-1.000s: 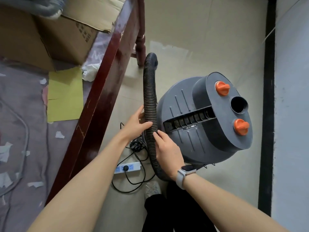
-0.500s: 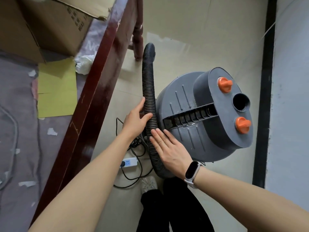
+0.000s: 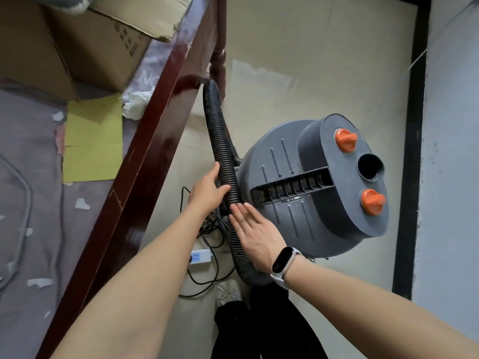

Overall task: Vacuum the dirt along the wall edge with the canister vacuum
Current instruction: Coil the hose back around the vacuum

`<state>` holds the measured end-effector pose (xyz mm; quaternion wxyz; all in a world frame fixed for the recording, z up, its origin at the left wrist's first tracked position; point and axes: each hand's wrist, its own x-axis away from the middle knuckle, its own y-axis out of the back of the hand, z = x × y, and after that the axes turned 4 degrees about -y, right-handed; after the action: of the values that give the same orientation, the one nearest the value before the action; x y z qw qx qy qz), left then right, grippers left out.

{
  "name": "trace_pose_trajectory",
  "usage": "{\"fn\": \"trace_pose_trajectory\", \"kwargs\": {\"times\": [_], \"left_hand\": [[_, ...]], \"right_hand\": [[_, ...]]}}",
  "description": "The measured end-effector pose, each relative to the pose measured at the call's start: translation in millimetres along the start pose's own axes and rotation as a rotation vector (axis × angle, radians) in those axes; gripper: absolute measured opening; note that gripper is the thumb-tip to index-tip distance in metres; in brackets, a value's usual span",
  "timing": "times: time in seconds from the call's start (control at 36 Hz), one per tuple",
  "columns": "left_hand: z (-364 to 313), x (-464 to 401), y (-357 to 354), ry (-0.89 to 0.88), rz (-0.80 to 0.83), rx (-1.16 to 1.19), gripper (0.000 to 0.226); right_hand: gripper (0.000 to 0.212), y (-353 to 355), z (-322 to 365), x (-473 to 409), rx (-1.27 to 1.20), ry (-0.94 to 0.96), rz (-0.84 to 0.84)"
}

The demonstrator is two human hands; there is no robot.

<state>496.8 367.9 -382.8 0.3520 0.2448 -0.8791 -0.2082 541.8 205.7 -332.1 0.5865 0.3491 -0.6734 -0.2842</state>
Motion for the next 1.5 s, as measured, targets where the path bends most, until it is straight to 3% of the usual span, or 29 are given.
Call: {"fn": "trace_pose_trajectory", "kwargs": {"times": [0.11, 0.25, 0.44, 0.67, 0.83, 0.89, 0.97, 1.0, 1.14, 1.28, 1.33, 1.44, 1.5], "left_hand": [[-1.2, 9.2, 3.7, -0.013, 0.026, 0.127, 0.059], [-12.4, 13.2, -0.7, 0.059, -0.004, 0.269, 0.047], [-25.1, -24.9, -13.3, 0.194, -0.092, 0.501, 0.053], [-29.2, -106.3, -5.2, 0.219, -0.299, 0.518, 0.055], [-71.3, -149.8, 18.5, 0.255, -0.340, 0.643, 0.106], [-94.2, -152.1, 28.6, 0.219, -0.254, 0.537, 0.095], [-137.2, -142.5, 36.8, 0.049, -0.105, 0.382, 0.046], [-150.2, -138.6, 36.7, 0.014, -0.080, 0.349, 0.039], [-184.3, -118.7, 26.8, -0.132, -0.075, 0.291, 0.057], [-193.1, -106.5, 26.4, -0.234, -0.020, 0.266, 0.058], [-193.4, -102.6, 27.5, -0.257, 0.028, 0.279, 0.061], [-191.8, -101.1, 29.0, -0.262, 0.025, 0.344, 0.059], [-192.0, -102.0, 28.1, -0.275, 0.007, 0.323, 0.059]], "right_hand": [[0.058, 4.6, -14.8, 13.4, -0.088, 0.042, -0.075], [0.056, 26.7, -46.1, 33.0, -0.205, 0.018, -0.305], [0.062, 38.4, -126.9, 20.7, -0.357, -0.156, -0.317], [0.061, 18.3, -206.8, -15.9, -0.488, -0.271, -0.373], [0.059, 3.0, -265.7, -26.1, -0.763, -0.356, -0.394], [0.059, 3.6, -282.4, -32.1, -0.845, -0.346, -0.432], [0.063, 7.6, -303.8, -45.6, -0.935, -0.338, -0.433], [0.066, 9.3, -311.2, -51.1, -0.950, -0.346, -0.418], [0.084, 16.4, -340.8, -76.1, -0.918, -0.336, -0.339], [0.098, 26.1, -351.9, -102.3, -0.747, -0.251, -0.333], [0.093, 31.7, -357.8, -112.5, -0.713, -0.222, -0.359], [0.047, 38.0, -369.2, -115.5, -0.605, -0.137, -0.514], [0.036, 37.9, -376.7, -108.5, -0.493, -0.140, -0.564]]}}
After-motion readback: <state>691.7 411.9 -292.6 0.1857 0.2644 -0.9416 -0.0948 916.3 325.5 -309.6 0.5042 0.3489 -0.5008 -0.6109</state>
